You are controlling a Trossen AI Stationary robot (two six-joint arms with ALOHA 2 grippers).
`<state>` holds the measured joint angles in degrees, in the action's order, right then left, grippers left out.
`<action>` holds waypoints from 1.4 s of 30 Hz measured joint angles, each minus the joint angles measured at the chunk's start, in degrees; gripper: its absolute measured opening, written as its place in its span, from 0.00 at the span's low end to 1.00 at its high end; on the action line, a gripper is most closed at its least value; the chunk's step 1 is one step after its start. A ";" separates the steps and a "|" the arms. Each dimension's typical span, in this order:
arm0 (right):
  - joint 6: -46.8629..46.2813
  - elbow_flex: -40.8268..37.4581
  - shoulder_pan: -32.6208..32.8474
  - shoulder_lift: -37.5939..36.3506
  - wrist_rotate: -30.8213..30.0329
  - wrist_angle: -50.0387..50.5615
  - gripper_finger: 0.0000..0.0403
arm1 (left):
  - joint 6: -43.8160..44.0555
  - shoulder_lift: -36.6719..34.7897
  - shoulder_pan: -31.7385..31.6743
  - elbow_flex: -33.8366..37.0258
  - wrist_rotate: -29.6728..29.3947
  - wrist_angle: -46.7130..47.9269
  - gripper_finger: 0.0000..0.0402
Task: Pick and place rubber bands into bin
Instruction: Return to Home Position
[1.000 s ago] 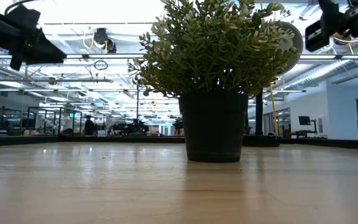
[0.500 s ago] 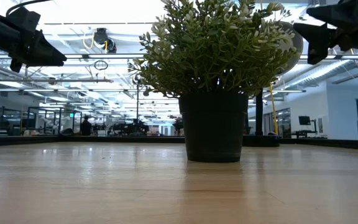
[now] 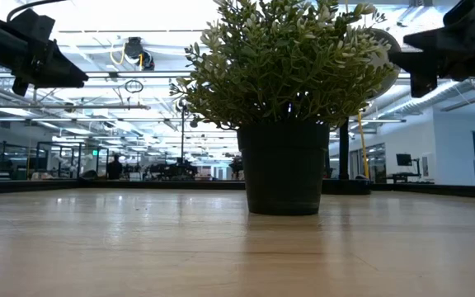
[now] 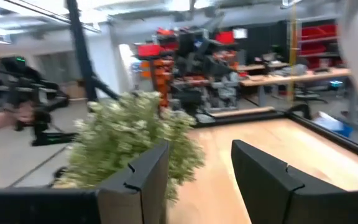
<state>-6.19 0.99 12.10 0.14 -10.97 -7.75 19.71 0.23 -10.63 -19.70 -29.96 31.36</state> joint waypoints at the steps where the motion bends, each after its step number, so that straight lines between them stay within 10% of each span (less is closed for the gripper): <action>1: 0.06 0.00 0.02 0.00 -1.14 0.55 0.42 | -0.07 0.00 0.00 0.00 -0.13 -0.22 0.30; 7: 1.96 0.00 0.01 -0.02 -7.31 2.04 0.42 | -1.31 0.00 0.00 0.27 -0.46 -3.68 0.30; 28: 2.54 -0.02 0.02 0.00 -1.29 2.06 0.42 | -1.38 0.07 -0.24 14.51 0.30 -18.24 0.30; 42: 7.98 -0.04 -0.09 1.46 -12.90 3.46 0.42 | -6.14 0.09 -1.67 14.49 -0.08 -18.15 0.30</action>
<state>1.79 0.95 12.01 1.60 -23.87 -4.29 13.57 0.32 -12.30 -5.21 -30.05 13.21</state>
